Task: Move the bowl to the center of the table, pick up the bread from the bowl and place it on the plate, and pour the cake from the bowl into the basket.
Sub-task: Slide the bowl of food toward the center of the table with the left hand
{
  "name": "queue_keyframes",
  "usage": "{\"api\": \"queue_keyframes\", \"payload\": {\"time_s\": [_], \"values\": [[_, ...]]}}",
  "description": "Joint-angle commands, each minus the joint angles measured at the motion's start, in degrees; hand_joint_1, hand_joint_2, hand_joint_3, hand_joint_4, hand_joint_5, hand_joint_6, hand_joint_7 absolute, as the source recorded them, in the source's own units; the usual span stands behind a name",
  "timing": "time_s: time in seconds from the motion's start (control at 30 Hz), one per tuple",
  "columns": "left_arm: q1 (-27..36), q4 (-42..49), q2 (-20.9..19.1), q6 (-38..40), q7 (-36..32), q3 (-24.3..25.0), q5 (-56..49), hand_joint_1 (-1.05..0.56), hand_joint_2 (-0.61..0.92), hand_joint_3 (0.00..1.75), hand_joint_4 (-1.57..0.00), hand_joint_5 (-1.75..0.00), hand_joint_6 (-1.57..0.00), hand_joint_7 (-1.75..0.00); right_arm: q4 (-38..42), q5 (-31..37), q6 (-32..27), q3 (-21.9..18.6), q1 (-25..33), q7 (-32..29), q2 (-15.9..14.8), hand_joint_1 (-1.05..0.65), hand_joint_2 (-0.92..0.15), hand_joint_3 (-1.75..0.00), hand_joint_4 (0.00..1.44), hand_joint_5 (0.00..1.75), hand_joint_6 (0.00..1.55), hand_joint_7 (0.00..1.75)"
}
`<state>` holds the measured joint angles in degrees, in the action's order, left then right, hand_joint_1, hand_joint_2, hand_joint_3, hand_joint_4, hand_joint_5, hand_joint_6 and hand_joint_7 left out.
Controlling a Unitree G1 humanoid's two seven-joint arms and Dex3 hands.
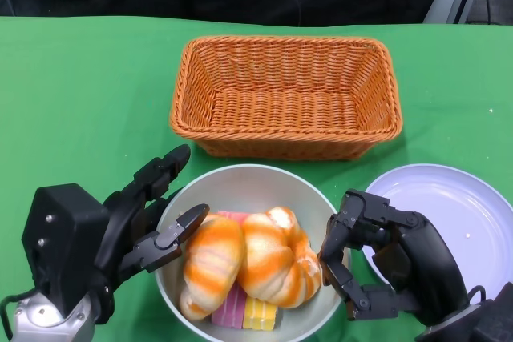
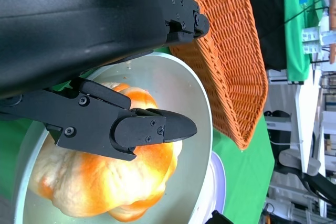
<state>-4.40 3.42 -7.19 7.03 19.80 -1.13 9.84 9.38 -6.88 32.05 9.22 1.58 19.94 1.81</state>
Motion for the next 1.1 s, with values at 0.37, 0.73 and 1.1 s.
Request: {"api": "queue_keyframes", "payload": {"time_s": [0.37, 0.73, 1.1], "values": [[-1.5, 9.9, 6.3, -34.6, -11.4, 7.0, -3.6, -0.19, 0.92, 0.20, -0.84, -0.18, -0.81, -0.11, -0.5, -0.2, 0.4, -0.5, -0.2, -0.6, -0.1, -0.07, -0.43, -1.20, 0.77, 1.67, 0.70, 1.42], [-7.0, 19.2, 4.4, -51.3, -9.9, 11.4, -1.5, -0.06, 0.92, 0.37, -1.12, -0.42, -1.20, -0.25, -0.5, 0.0, 0.7, -0.6, 0.0, -0.7, -0.4, -0.05, -0.43, -1.20, 0.77, 1.65, 0.70, 1.41], [-10.0, 26.3, 2.5, -59.1, -10.0, 12.1, -2.9, -0.02, 0.79, 0.68, -0.83, -1.39, -0.79, -1.35, -1.9, -1.2, -0.7, -1.1, 0.2, -0.5, -0.7, -0.07, -0.44, -1.18, 0.76, 1.64, 0.68, 1.42]]}}
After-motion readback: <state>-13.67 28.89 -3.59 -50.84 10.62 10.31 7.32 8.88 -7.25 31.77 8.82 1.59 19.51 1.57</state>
